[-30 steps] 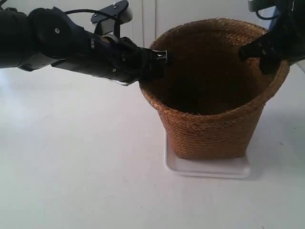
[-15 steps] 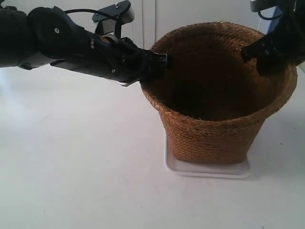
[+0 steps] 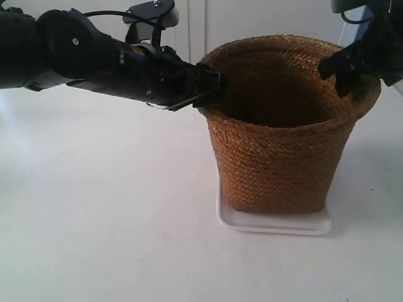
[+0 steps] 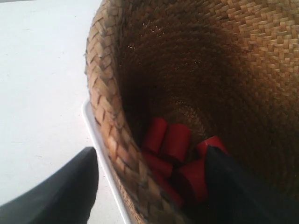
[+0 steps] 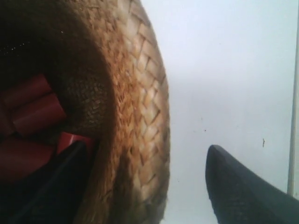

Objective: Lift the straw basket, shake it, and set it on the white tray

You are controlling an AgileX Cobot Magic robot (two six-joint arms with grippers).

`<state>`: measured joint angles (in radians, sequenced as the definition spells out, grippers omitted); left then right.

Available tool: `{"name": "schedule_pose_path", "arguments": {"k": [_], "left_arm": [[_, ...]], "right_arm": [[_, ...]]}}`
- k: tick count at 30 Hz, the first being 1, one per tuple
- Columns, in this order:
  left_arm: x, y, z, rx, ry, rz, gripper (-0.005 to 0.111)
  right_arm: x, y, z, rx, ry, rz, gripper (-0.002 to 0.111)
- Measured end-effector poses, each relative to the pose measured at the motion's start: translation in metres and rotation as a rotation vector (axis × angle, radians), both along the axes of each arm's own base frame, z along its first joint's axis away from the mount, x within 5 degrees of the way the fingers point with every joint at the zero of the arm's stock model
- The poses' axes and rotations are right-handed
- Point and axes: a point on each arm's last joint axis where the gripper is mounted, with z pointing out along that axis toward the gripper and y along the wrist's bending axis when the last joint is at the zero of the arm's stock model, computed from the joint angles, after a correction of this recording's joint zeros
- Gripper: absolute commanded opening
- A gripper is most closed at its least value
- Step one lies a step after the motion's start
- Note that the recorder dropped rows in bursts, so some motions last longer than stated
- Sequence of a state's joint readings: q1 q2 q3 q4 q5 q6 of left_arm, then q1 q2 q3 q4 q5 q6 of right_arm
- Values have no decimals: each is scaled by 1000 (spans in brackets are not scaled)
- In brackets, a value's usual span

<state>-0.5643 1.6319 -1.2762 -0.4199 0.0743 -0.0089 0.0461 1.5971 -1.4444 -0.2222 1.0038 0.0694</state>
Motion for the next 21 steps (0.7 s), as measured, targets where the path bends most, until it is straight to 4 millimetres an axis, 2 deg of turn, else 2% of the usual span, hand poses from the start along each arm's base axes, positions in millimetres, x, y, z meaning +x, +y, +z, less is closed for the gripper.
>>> {"name": "schedule_pose_path", "arguments": {"k": [7,18,21], "left_arm": [[-3,2,7,2,-26,-4,68],[-16,11,36,-28,-99,-7,68],[-21,14,45,-30,-129,-12,62]], "right_arm": [[-7,0,15,3,-64,5,66],[-21,-1,37,6,-143,8,66],[-28,-1,45,5,-168,8,66]]}}
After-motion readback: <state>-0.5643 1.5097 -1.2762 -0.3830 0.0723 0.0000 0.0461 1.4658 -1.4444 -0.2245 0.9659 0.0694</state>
